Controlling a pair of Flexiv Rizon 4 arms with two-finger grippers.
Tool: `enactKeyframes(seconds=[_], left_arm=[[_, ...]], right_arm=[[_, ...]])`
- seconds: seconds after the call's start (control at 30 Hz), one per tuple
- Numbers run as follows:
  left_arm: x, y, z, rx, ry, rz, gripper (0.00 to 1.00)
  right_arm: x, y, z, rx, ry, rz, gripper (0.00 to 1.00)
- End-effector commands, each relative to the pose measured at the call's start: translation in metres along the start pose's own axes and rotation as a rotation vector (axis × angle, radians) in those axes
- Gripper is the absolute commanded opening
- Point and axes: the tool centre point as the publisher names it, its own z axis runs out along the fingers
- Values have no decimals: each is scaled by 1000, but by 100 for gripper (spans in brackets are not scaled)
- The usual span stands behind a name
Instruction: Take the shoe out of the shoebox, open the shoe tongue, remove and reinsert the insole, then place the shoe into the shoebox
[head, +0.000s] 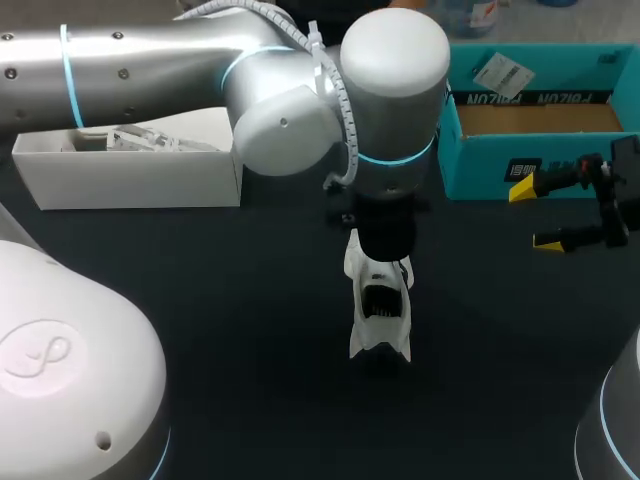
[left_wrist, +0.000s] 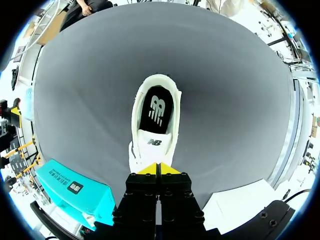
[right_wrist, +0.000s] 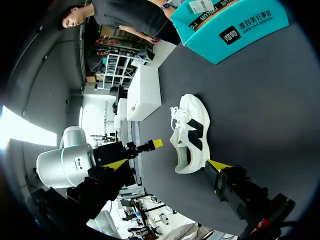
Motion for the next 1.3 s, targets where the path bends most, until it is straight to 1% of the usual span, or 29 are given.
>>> enactKeyframes(seconds=[0.03,0.07,0.1,0.13,0.17,0.63,0.67,0.7,0.73,0.77,0.9,0.97,1.13,1.17,1.2,1.23,1.3], left_arm=[[9,-13,-9,49,30,-370,0],[13,-18,-12,79,35,-526,0],[17,-20,-13,74,58,-685,0],[25,-20,-15,132,61,-852,0],[31,-20,-14,150,110,-976,0],[31,-20,-14,150,110,-976,0],[30,-24,-19,213,108,-1013,0],[30,-29,-22,252,124,-1083,0],[28,-32,-24,297,158,-1197,0],[27,-34,-24,270,116,-1255,0],[26,-42,-23,294,126,-1462,0],[27,-43,-23,310,109,-1516,0],[30,-50,-25,296,130,-1546,0],[31,-53,-26,295,144,-1535,38],[32,-56,-26,305,143,-1534,91],[32,-59,-26,294,151,-1523,100],[32,-69,-25,292,163,-1506,100]], right_arm=[[0,-1,1,-3,-3,1,100],[0,-1,1,-3,-3,1,100],[0,-1,1,-3,-3,1,100],[0,-1,1,-3,-3,1,100],[0,-1,1,-3,-3,1,100],[0,-1,1,-3,-3,1,100],[0,-1,1,-3,-3,1,100],[0,-1,1,-3,-3,1,100],[0,-1,1,-3,-3,1,100],[0,-1,1,-3,-3,1,100],[0,-1,1,-3,-3,1,100],[0,-1,1,-3,-3,1,100],[0,-1,1,-3,-3,1,100],[0,-1,1,-3,-3,1,100],[0,-1,1,-3,-3,1,100],[0,-1,1,-3,-3,1,100],[0,-1,1,-3,-3,1,100]])
